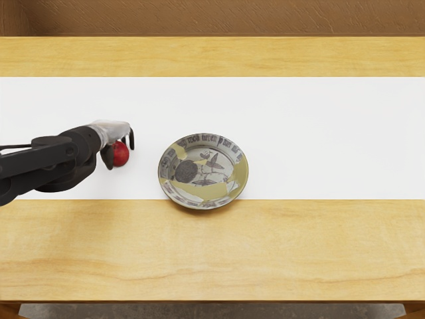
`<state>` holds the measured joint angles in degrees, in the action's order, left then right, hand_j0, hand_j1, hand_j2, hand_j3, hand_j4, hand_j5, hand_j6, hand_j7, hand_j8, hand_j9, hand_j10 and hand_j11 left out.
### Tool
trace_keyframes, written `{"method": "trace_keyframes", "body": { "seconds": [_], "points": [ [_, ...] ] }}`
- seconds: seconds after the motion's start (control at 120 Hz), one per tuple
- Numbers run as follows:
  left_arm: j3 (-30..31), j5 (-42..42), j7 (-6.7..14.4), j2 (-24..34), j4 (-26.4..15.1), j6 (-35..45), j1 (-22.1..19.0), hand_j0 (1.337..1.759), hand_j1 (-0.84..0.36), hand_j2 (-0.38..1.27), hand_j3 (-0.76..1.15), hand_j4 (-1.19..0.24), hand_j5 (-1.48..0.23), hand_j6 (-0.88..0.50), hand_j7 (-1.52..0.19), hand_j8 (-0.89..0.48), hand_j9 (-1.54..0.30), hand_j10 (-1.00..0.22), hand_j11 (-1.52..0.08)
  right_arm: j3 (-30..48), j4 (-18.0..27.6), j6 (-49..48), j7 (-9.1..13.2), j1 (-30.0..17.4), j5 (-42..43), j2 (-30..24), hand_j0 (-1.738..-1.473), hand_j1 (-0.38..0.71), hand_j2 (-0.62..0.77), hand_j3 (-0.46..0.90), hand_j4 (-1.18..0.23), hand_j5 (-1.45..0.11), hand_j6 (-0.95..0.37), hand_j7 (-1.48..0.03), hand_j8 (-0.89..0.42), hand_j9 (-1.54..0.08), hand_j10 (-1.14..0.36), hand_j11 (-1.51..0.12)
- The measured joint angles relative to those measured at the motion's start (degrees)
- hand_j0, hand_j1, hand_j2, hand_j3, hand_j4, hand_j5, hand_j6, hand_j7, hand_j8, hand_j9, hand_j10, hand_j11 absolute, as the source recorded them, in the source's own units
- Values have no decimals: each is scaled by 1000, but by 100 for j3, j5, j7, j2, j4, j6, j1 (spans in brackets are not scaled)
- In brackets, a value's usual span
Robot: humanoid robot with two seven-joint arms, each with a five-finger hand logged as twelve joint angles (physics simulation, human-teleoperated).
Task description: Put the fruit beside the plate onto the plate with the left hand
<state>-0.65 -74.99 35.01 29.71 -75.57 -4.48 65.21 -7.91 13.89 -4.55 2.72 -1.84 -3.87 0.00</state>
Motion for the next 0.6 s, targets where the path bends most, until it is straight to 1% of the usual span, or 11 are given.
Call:
{"method": "trace_keyframes", "body": {
  "seconds": [0.067,0.15,0.217,0.283,0.383,0.508,0.558,0.6],
  "points": [
    [1,-1,0,0,0,-3,2,1656,-272,244,0,-571,-749,-484,-751,-509,-751,-570,-750,0,0,-1,0,0,0,0,-1658,-334,-3,0,-13,-17,-13,-17,-13,-17,-13,-17],
    [2,4,1,0,-1,-14,0,1655,-298,286,0,-607,-817,-433,-815,-468,-814,-609,-813,0,0,-1,0,0,0,0,-1658,-333,-3,0,-13,-17,-13,-17,-13,-17,-13,-17],
    [2,13,0,0,-2,-29,4,1653,-336,365,0,-566,-867,-390,-853,-439,-855,-628,-855,2,0,-1,0,0,0,0,-1658,-334,-3,0,-13,-17,-13,-17,-13,-17,-13,-17],
    [0,20,0,0,-2,-30,0,1653,-340,336,0,-537,-907,-363,-879,-416,-882,-645,-883,4,0,-1,0,0,0,0,-1658,-334,-3,0,-13,-17,-13,-17,-13,-17,-13,-17],
    [-10,28,1,0,-2,-15,-17,1652,-320,285,0,-544,-913,-374,-897,-408,-905,-663,-905,5,0,-2,0,0,0,0,-1658,-333,-3,0,-13,-17,-13,-17,-13,-17,-13,-17],
    [-19,47,2,0,-3,-15,-17,1650,-358,391,0,-531,-918,-348,-905,-398,-915,-664,-916,2,0,-2,0,0,0,0,-1658,-333,-3,0,-13,-17,-13,-17,-13,-17,-13,-17],
    [-28,58,3,0,-5,-20,-17,1649,-409,464,0,-502,-929,-321,-913,-370,-920,-662,-920,1,0,-1,0,0,0,0,-1658,-333,-3,0,-13,-17,-13,-17,-13,-17,-13,-17],
    [-37,62,4,0,-6,-26,-17,1647,-464,566,0,-476,-945,-297,-924,-349,-927,-658,-927,1,0,-2,0,0,0,0,-1658,-333,-3,0,-13,-17,-13,-17,-13,-17,-13,-17]
  ]
}}
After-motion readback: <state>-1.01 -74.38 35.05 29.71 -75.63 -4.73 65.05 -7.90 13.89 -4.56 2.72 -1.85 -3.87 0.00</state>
